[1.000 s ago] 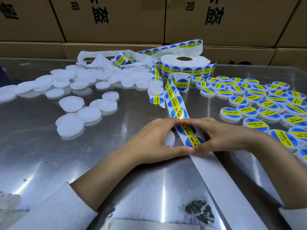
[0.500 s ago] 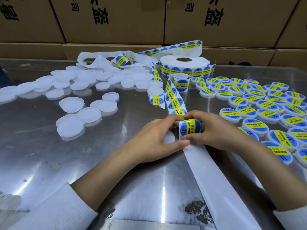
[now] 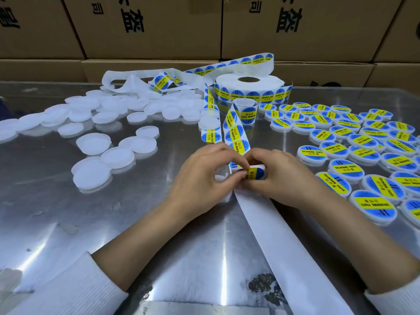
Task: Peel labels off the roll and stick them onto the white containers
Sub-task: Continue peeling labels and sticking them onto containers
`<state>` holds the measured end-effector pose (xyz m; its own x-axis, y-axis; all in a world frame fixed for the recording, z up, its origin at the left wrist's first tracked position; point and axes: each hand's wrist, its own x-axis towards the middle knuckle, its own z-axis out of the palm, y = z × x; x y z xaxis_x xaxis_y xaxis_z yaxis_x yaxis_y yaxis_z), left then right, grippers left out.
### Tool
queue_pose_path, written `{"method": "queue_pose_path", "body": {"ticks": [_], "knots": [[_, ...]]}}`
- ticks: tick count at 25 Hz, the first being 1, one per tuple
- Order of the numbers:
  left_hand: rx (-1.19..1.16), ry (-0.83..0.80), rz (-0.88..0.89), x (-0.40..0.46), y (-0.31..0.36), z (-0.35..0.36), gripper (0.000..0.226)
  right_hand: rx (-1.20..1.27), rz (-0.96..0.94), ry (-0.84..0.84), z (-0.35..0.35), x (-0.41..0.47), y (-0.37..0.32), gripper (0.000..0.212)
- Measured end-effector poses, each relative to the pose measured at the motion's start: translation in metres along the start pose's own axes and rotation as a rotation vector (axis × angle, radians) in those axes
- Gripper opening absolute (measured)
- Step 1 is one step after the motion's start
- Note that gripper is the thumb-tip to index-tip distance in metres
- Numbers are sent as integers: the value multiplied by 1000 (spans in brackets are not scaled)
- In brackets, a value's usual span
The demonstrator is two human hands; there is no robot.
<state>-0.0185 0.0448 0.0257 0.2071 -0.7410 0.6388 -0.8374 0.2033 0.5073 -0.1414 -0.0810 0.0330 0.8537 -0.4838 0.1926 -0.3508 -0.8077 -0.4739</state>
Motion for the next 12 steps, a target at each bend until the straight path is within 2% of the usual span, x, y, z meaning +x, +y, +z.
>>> {"method": "queue_pose_path", "body": {"ticks": [2,5,8,10,12], "knots": [[-12,72,33,2,2,-2,5,9,23,-30,-4,-1,-1,55],[2,275,63,6,2,-9,5,79,91,-144,-8,-2,-3,71],[-48,431,5,9,0,-16,9,140,94,-192,-8,-3,-4,67],[-149,431,-84,10,-1,-18,12,261,117,-149,-8,-3,-5,69],[-300,356,-172,10,0,-16,18,400,108,-12,-9,-2,-7,63]]}}
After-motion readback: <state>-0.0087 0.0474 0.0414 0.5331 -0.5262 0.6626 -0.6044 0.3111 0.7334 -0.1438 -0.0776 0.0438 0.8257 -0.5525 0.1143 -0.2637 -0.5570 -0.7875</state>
